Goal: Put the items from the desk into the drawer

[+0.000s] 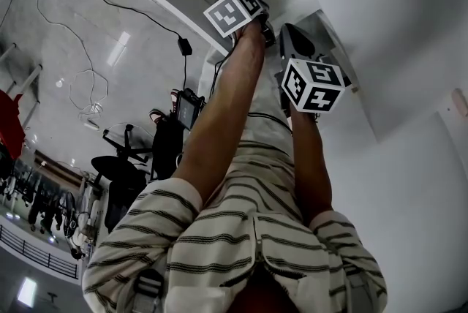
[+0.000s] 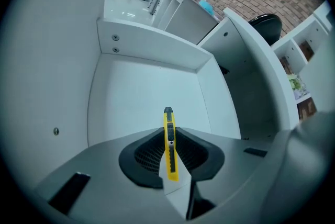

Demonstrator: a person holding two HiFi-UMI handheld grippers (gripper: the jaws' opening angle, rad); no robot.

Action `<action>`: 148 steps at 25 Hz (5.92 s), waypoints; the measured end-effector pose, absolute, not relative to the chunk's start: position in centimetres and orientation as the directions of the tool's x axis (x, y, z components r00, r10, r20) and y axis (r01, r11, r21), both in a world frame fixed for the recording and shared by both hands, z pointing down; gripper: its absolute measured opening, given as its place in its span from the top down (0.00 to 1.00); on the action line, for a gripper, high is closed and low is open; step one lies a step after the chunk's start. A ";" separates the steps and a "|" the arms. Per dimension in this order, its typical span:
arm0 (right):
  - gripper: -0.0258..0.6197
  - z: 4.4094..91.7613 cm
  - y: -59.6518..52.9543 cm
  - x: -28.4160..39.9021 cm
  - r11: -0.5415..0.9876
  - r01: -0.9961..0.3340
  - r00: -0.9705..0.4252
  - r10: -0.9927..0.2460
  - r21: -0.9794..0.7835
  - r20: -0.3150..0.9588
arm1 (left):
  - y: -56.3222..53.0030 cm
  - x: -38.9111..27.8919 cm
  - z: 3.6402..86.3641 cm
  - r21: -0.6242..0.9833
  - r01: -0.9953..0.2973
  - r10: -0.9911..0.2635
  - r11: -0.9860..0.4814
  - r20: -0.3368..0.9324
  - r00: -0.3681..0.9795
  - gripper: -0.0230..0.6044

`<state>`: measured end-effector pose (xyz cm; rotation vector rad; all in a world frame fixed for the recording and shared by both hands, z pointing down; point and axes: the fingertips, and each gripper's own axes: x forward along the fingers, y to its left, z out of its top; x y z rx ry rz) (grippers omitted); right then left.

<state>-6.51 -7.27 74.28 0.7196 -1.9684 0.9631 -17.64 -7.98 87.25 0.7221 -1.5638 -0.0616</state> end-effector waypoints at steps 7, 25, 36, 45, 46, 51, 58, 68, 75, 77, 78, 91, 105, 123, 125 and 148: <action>0.94 74.5 -7.0 -6.1 0.536 -0.761 -0.502 -0.130 -0.366 0.855 | -7.6 -18.0 88.8 0.445 -0.319 -0.459 0.836 0.888 0.037 0.86; 0.94 74.7 -6.8 -4.9 0.523 -0.771 -0.495 -0.133 -0.364 0.859 | -7.3 -18.5 91.7 0.397 -0.273 -0.405 0.876 0.914 0.027 0.86; 0.94 74.8 -6.6 -4.6 0.514 -0.772 -0.503 -0.133 -0.375 0.854 | -7.5 -18.5 92.2 0.399 -0.267 -0.404 0.877 0.914 0.038 0.85; 0.94 74.5 -6.4 -4.5 0.507 -0.775 -0.504 -0.137 -0.377 0.853 | -7.8 -18.7 91.9 0.411 -0.262 -0.414 0.873 0.909 0.047 0.78; 0.94 74.5 -6.3 -4.5 0.507 -0.775 -0.505 -0.138 -0.377 0.852 | -7.8 -18.7 91.8 0.413 -0.255 -0.416 0.874 0.908 0.046 0.78; 0.94 74.0 -6.6 -4.5 0.512 -0.771 -0.513 -0.148 -0.378 0.845 | -7.4 -18.4 91.1 0.417 -0.249 -0.420 0.874 0.906 0.046 0.77; 0.94 72.9 -7.3 -4.2 0.510 -0.771 -0.526 -0.173 -0.381 0.833 | -7.8 -18.1 88.8 0.445 -0.277 -0.451 0.852 0.891 0.044 0.78; 0.94 71.2 -7.8 -5.3 0.524 -0.761 -0.545 -0.198 -0.382 0.815 | -7.4 -18.1 85.9 0.467 -0.290 -0.475 0.835 0.879 0.045 0.93; 0.94 69.9 -8.2 -6.7 0.535 -0.752 -0.561 -0.211 -0.385 0.801 | -6.9 -17.6 83.9 0.487 -0.328 -0.493 0.809 0.867 0.071 0.95; 0.94 69.5 -8.3 -6.7 0.539 -0.749 -0.564 -0.216 -0.384 0.797 | -6.9 -17.3 83.1 0.492 -0.343 -0.500 0.800 0.863 0.072 0.95; 0.94 69.3 -8.4 -6.6 0.541 -0.748 -0.566 -0.219 -0.384 0.794 | -7.0 -17.1 82.6 0.495 -0.349 -0.505 0.795 0.860 0.071 0.95; 0.94 66.0 -9.9 -6.7 0.568 -0.733 -0.594 -0.267 -0.374 0.758 | -7.9 -15.8 77.2 0.538 -0.437 -0.572 0.721 0.818 0.064 0.95; 0.94 60.9 -10.8 -7.3 0.589 -0.727 -0.618 -0.336 -0.354 0.710 | -9.5 -16.2 68.6 0.574 -0.576 -0.676 0.582 0.735 0.050 0.95; 0.94 52.2 -12.6 -6.6 0.624 -0.707 -0.674 -0.454 -0.332 0.582 | -11.3 -15.0 57.3 0.568 -0.733 -0.801 0.374 0.596 0.054 0.95; 0.94 51.0 -12.7 -6.5 0.627 -0.707 -0.678 -0.470 -0.328 0.565 | -11.5 -14.9 55.9 0.553 -0.758 -0.813 0.346 0.580 0.051 0.95; 0.94 35.0 -13.8 -1.5 0.619 -0.754 -0.655 -0.689 -0.217 0.311 | -13.0 -8.5 35.5 0.266 -0.961 -0.955 -0.079 0.255 0.149 0.95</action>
